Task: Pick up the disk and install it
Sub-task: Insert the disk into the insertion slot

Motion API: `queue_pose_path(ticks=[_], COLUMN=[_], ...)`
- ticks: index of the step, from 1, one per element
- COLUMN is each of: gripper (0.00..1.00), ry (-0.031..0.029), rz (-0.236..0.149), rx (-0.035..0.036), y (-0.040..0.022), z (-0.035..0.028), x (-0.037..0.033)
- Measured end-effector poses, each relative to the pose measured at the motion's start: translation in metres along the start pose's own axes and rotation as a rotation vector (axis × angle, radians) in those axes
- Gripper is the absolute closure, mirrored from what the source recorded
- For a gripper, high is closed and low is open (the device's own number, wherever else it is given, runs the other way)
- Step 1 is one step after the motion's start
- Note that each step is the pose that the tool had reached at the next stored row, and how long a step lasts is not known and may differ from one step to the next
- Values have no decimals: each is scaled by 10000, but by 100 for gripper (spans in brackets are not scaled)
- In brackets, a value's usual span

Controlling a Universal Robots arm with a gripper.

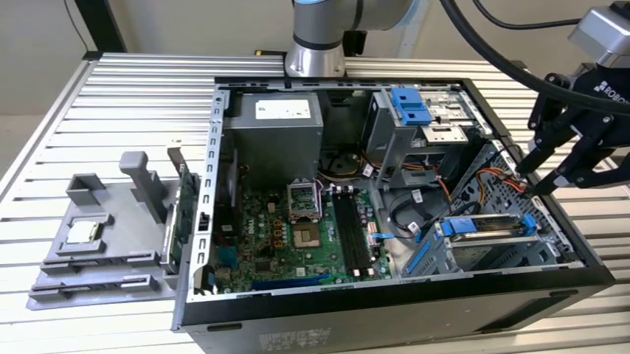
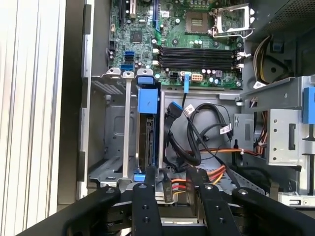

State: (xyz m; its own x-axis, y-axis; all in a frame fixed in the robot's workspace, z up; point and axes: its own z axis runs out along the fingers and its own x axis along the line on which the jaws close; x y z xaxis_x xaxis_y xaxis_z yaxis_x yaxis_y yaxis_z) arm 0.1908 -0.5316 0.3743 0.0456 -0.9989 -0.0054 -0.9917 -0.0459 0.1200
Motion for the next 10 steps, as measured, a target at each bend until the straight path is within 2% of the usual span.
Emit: queue_pose_path(ticks=[2, 3, 7, 10], gripper=[0, 0, 0, 0], ry=[13, 24, 68, 88], rz=[-47, -73, -175, -233], rx=[-36, -80, -331, -450], y=[-34, -46, -75, -95], z=[20, 25, 44, 68], x=[2, 3, 3, 4])
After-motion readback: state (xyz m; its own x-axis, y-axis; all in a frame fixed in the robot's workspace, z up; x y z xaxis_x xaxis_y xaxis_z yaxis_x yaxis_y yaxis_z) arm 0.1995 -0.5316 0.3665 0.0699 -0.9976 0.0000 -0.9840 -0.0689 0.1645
